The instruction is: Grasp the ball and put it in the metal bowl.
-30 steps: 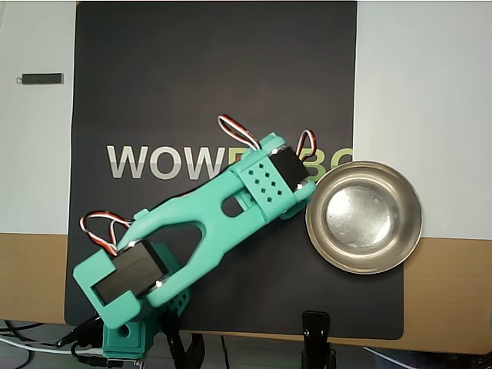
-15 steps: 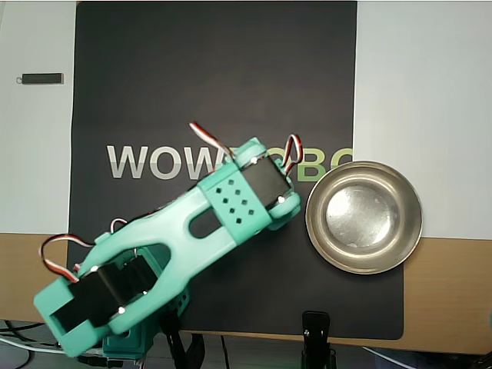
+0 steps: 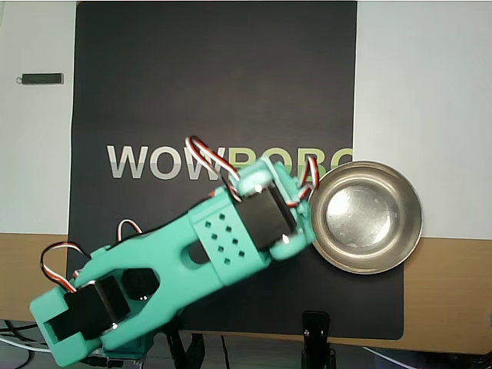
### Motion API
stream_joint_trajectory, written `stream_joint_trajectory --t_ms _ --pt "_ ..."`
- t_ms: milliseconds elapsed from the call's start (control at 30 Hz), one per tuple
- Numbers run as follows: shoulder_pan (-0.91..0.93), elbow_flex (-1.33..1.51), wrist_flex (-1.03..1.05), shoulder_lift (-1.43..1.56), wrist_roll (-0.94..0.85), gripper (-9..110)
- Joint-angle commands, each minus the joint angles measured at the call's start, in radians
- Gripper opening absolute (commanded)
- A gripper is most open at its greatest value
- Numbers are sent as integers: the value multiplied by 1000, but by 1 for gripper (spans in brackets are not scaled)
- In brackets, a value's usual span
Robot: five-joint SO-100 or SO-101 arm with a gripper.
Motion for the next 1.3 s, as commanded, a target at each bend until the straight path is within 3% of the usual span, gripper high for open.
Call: stream_joint_trajectory --t_ms 0,933,1267 --pt "37 -69 6 20 2 29" --pt "236 -713 5 -620 14 28" --pt "204 -755 5 -667 295 28"
